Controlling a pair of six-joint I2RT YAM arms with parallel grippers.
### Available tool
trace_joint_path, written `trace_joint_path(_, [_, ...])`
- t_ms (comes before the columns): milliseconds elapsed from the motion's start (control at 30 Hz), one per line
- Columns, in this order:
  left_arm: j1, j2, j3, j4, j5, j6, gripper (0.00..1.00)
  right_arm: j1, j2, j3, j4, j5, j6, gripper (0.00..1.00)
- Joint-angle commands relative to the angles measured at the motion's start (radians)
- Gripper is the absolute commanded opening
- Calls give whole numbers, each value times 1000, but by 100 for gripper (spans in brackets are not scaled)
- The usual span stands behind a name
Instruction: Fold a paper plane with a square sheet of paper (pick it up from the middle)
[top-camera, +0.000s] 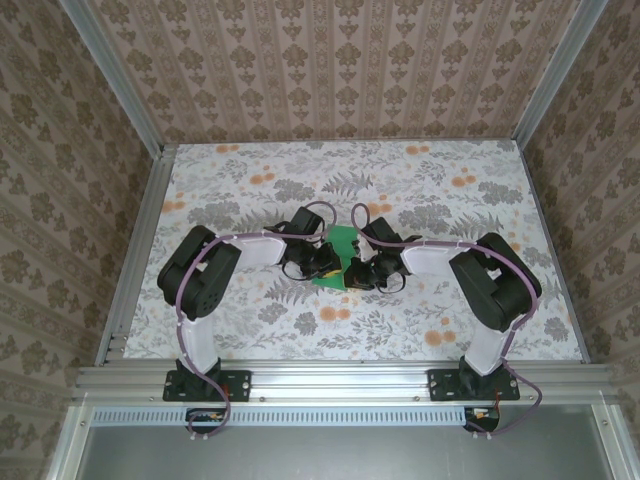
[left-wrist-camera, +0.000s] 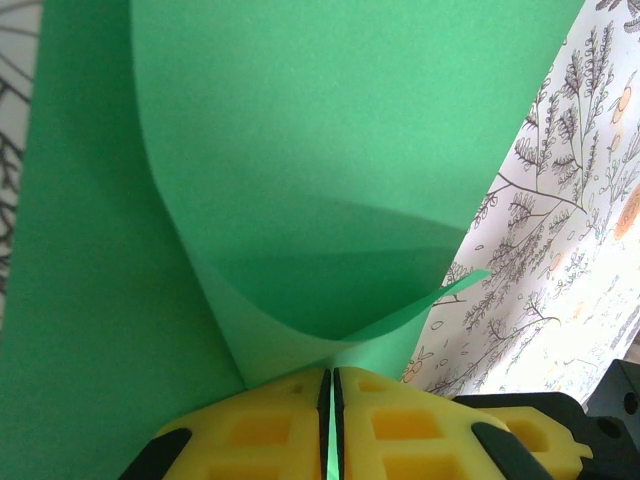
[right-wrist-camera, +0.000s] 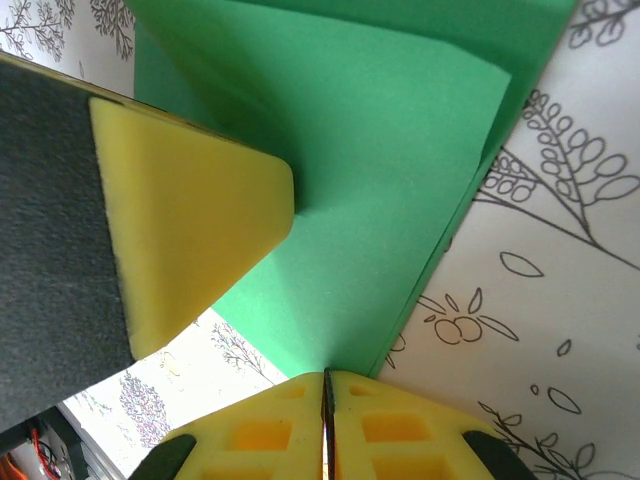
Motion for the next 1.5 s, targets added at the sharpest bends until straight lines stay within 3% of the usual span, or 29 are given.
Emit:
trace_joint_path(0, [-10,28,-3,-43,-28,3,13,4,9,3,-37,11,4,10])
trace_joint_path(333, [-8,30,-4,-44,-29,1,13,7,-28,30,-9,-40,-3,11])
trace_joint_path(900, [-2,21,-2,-40,-34,0,13,15,52,35,-172,71,-43,10])
trace_joint_path(1167, [-2,25,-8,-40,-34,-6,12,15,0,56,-145,20,-43,10])
trace_joint_path(1467, [14,32,7,-41,-24,22,12,18,89,59,-259,95,-60,9])
